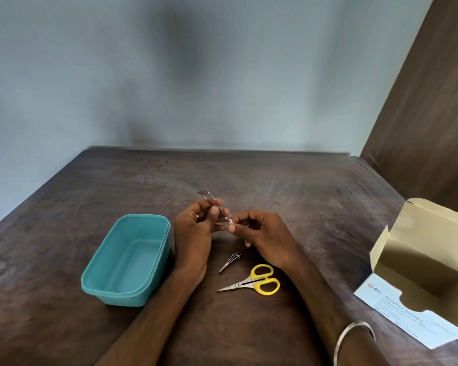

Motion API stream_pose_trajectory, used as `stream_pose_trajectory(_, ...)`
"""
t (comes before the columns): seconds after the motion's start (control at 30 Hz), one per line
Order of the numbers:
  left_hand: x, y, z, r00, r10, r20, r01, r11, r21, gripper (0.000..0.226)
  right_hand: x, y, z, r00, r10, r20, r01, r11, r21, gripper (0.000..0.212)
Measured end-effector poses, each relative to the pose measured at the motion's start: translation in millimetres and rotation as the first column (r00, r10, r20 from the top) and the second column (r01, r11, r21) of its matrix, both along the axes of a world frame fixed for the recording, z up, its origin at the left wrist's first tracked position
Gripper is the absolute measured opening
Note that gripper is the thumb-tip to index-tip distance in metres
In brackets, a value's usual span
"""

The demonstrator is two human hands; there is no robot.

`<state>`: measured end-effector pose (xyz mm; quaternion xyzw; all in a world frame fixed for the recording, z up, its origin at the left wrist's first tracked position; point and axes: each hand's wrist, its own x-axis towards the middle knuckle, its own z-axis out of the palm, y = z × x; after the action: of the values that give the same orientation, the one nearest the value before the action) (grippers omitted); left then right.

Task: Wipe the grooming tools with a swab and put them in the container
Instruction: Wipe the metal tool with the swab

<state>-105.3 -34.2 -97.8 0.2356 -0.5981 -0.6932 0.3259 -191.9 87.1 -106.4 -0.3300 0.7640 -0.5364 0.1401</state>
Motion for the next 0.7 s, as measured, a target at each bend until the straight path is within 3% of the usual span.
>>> stream_pose_trajectory(0.27,0.3,0.7,-0.8,0.999,-0.05,0.0,0.05,0.999,0.008,0.024,0.0,1.5,1.5,0.998,0.014,0.059,-0.012,0.999,-0.035,0.007)
stream_pose_trajectory(0.47,1.8,2.4,-1.8,0.994,-0.11,-0.008,0.11,0.994,-0.003,0.027,-1.2,1.9,2.6,0.992,-0.039,0.121,0.047,0.997,-0.064,0.024)
stream_pose_trajectory(0.7,6.7,7.3,-0.9,0.999,-0.053,-0.002,0.051,0.975,-0.214,0.024,-1.9,1.8,1.7,0.993,-0.03,0.114,0.035,0.998,-0.048,0.018)
